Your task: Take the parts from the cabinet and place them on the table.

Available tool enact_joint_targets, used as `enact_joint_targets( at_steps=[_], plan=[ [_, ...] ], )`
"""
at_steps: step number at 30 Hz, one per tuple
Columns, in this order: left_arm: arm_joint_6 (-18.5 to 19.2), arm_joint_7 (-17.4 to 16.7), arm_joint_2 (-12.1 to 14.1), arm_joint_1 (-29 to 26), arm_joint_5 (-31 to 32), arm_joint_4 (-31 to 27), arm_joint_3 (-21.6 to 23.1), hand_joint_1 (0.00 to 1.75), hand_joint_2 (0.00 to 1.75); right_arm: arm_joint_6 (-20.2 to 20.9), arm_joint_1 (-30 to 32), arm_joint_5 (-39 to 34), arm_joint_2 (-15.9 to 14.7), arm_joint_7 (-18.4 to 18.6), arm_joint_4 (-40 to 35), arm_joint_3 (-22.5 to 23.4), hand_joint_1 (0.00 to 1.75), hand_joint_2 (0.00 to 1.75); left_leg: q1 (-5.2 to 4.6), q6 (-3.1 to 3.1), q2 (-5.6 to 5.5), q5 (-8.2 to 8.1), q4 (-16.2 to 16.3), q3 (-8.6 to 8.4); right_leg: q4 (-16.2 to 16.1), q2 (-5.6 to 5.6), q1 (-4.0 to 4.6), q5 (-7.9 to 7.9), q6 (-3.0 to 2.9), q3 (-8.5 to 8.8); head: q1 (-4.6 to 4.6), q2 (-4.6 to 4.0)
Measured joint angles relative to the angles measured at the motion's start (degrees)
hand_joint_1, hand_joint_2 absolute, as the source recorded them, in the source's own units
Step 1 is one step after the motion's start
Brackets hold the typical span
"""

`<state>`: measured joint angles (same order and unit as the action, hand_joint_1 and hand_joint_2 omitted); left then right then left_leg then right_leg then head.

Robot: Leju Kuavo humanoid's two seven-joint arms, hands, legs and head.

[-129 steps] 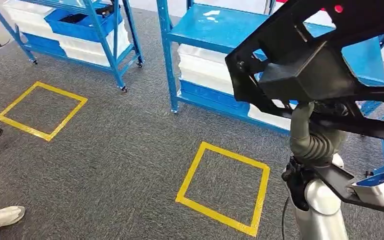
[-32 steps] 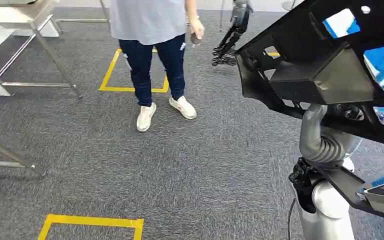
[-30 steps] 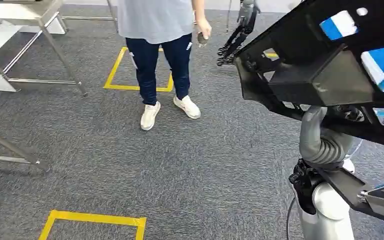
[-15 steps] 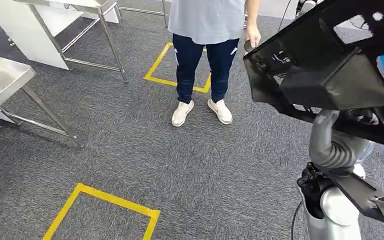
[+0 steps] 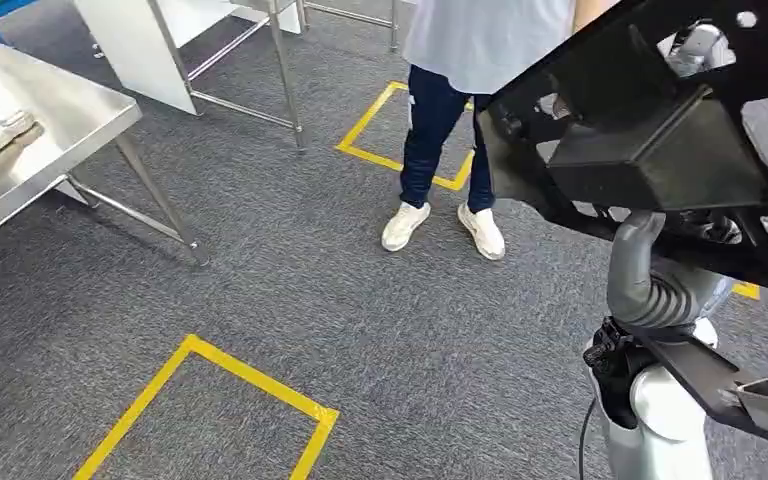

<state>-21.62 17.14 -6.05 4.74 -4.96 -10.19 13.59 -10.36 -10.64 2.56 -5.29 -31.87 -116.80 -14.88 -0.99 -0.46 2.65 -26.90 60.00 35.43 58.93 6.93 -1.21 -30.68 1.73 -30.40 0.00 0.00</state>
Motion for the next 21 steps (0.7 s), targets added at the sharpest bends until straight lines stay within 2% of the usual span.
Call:
enact_joint_targets(
  at_steps=[1,2,3,4,5,6,7,8,9,10,11,12,13,14,15,16,17,18,19,21],
  plan=[
    [0.0,0.0,0.0,0.0,0.0,0.0,0.0,0.0,1.75,0.0,0.0,0.0,0.0,0.0,0.0,0.0,1.75,1.75,0.63,0.65,-0.83,0.4,-0.7,-0.57,0.2,-0.57,-0.04,-0.64,0.49,0.01,-0.02,0.0],
    [0.0,-0.1,0.0,0.1,0.0,0.0,0.0,0.0,1.75,0.0,-0.1,0.0,0.0,0.0,-0.1,0.1,1.75,1.75,0.63,0.89,-1.41,0.51,-0.8,-0.71,1.5,-3.49,-0.16,-1.72,0.41,-0.24,0.02,0.0],
    [0.0,-0.2,0.0,0.2,0.0,0.0,0.0,0.0,1.75,0.0,0.0,0.0,-0.1,-0.1,-0.1,0.1,1.75,1.75,0.72,1.18,-2.11,0.6,-0.8,-0.61,5.1,-5.2,-0.02,-3.78,0.22,-1.9,0.0,0.0],
    [0.0,-0.2,0.0,0.2,0.0,0.0,0.0,0.0,1.75,0.0,0.0,0.0,-0.2,-0.1,-0.1,0.2,1.75,1.75,0.76,1.35,-2.95,0.64,-0.8,-0.54,10.0,-5.93,0.04,-5.99,0.2,-4.32,0.72,0.0],
    [0.1,-0.2,-0.1,0.2,0.0,0.0,0.0,0.0,1.75,0.0,0.2,0.0,-0.2,-0.1,-0.1,0.2,1.75,1.75,0.76,1.37,-3.75,0.65,-0.8,-0.46,14.5,-6.14,0.05,-7.63,0.2,-6.76,1.09,0.0],
    [0.1,-0.2,-0.1,0.1,0.0,0.0,0.0,0.0,1.75,0.0,0.3,0.0,-0.2,0.0,-0.1,0.2,1.75,1.75,0.76,1.38,-4.54,0.66,-0.8,-0.45,17.5,-6.22,0.05,-8.09,0.17,-8.48,1.31,0.0],
    [0.1,-0.3,-0.1,0.0,0.0,0.0,0.0,0.0,1.75,0.0,0.4,0.0,-0.2,0.0,-0.1,0.2,1.75,1.75,0.81,1.37,-5.38,0.67,-0.8,-0.51,17.7,-6.29,0.04,-7.2,0.15,-8.93,1.4,0.0],
    [0.1,-0.3,-0.1,0.0,0.0,0.0,0.0,0.0,1.75,0.0,0.3,-0.1,-0.2,0.0,-0.1,0.2,1.75,1.75,0.9,1.35,-6.36,0.67,-0.7,-0.61,15.1,-6.38,0.0,-4.81,0.16,-8.0,1.62,0.0],
    [0.1,-0.3,-0.1,0.0,0.0,0.0,0.0,0.0,1.75,0.0,0.3,-0.1,-0.2,0.0,-0.1,0.2,1.75,1.75,1.04,1.28,-7.3,0.68,-0.6,-0.73,10.4,-6.79,-0.04,-1.82,0.25,-6.01,1.7,0.0],
    [0.1,-0.3,-0.1,0.0,0.0,0.0,0.0,0.0,1.75,0.0,0.3,-0.1,-0.2,0.0,-0.1,0.2,1.75,1.75,1.19,1.13,-8.14,0.61,-0.4,-0.78,4.9,-8.29,-0.19,1.08,0.32,-3.66,1.79,0.0],
    [0.1,-0.3,-0.1,0.0,-0.1,0.0,0.0,0.0,1.75,0.0,0.3,-0.1,-0.2,0.0,-0.1,0.2,1.75,1.75,1.3,0.79,-8.75,0.58,-0.3,-0.46,1.8,-12.04,-0.7,1.57,0.42,-2.42,2.11,0.0],
    [0.1,-0.3,-0.1,0.2,-0.1,0.0,0.0,0.0,1.75,0.0,0.4,-0.1,-0.3,0.0,-0.1,0.2,1.75,1.75,1.0,0.47,-9.53,0.6,0.2,0.08,0.4,-12.89,-0.77,1.08,0.46,-2.02,2.14,0.0],
    [0.1,-0.3,-0.1,0.1,-0.2,0.0,0.0,0.0,1.75,0.0,0.6,-0.1,-0.3,0.1,-0.2,0.2,1.75,1.75,1.19,0.01,-10.22,0.93,0.0,0.57,0.7,-12.26,-0.78,1.08,0.42,-2.2,1.9,0.0],
    [0.1,-0.3,-0.1,-0.1,-0.2,0.0,0.0,0.0,1.75,0.0,0.5,-0.1,-0.3,0.0,-0.2,0.2,1.75,1.75,1.4,-0.4,-10.87,1.19,-0.3,0.66,0.7,-11.75,-0.47,1.11,0.16,-2.19,1.53,0.0],
    [0.1,-0.4,-0.1,-0.3,-0.2,0.0,0.0,0.0,1.75,0.0,0.4,-0.1,-0.3,0.0,-0.2,0.2,1.75,1.75,1.58,-0.86,-11.49,1.48,-0.7,0.7,0.7,-11.15,-0.22,1.22,-0.1,-2.08,1.53,0.0],
    [0.1,-0.5,-0.1,-0.4,-0.2,0.0,0.0,0.0,1.75,0.0,0.3,-0.1,-0.3,0.0,-0.2,0.1,1.75,1.75,1.57,-1.03,-12.0,1.49,-0.6,0.86,0.2,-10.13,-1.3,1.47,-0.62,-1.85,1.42,0.0],
    [0.1,-0.7,0.0,-0.6,-0.2,0.0,0.0,0.0,1.75,0.0,0.2,-0.1,-0.3,0.0,-0.2,0.1,1.75,1.75,1.05,-1.14,-7.85,0.69,0.4,1.09,0.0,-9.3,-1.14,1.55,-0.83,-1.53,1.22,0.0],
    [0.0,-0.8,0.0,-0.5,-0.4,0.0,0.0,0.0,1.75,0.0,0.3,-0.1,-0.3,0.0,-0.2,0.1,1.75,1.75,0.96,-1.26,-5.03,-1.15,3.3,2.38,-0.1,-8.34,-1.03,1.44,-1.38,-1.4,0.21,0.0],
    [0.1,-0.7,0.0,-0.4,-0.5,0.0,-0.1,0.0,1.75,0.0,0.3,-0.1,-0.3,0.0,-0.2,0.1,1.75,1.75,1.09,-1.32,-3.89,-3.27,7.7,4.35,-0.1,-7.47,-0.86,1.39,-1.45,-1.33,0.11,0.0],
    [0.1,-0.8,0.0,-0.2,-0.5,0.0,-0.1,0.0,1.75,0.0,0.4,-0.1,-0.3,0.0,-0.2,0.1,1.75,1.75,1.28,-1.45,-3.18,-6.41,16.3,8.3,0.0,-5.7,-0.75,1.23,-1.58,-1.22,-0.02,0.0]
  ],
)
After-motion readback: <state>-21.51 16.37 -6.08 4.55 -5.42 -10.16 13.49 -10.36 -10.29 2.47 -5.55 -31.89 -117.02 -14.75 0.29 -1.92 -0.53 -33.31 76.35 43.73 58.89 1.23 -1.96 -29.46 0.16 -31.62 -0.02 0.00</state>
